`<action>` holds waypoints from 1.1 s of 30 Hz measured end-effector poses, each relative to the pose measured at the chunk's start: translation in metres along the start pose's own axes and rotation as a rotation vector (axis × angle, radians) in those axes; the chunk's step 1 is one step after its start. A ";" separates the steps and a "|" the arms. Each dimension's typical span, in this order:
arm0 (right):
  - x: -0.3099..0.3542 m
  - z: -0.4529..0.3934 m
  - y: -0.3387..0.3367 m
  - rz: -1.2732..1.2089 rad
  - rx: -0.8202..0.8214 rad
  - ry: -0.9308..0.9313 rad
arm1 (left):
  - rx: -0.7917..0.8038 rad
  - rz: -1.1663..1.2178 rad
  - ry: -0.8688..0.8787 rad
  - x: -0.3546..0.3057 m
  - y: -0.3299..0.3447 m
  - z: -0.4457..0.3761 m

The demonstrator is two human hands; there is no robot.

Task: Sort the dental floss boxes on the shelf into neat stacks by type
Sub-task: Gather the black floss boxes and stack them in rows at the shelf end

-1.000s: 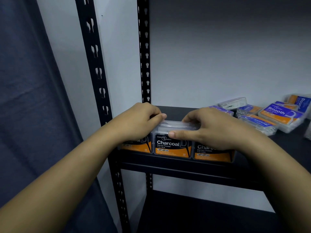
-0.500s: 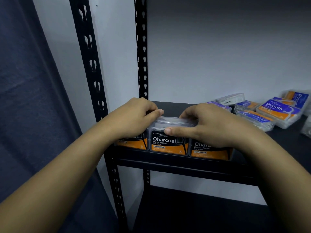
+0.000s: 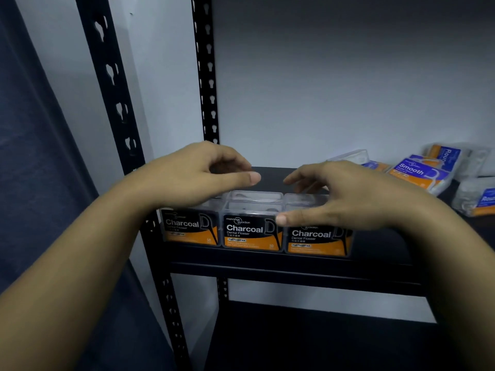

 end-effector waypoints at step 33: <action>-0.001 -0.012 0.021 0.009 -0.003 -0.028 | 0.130 -0.169 -0.149 0.010 0.017 0.004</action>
Point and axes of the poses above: each hand's wrist, its own z-axis away from the middle knuckle, its own y-axis out of the palm, x = y × z, the point moved 2 cm from there along -z, towards the middle knuckle, and after that the axes turned 9 degrees about x, right-handed, at the moved point
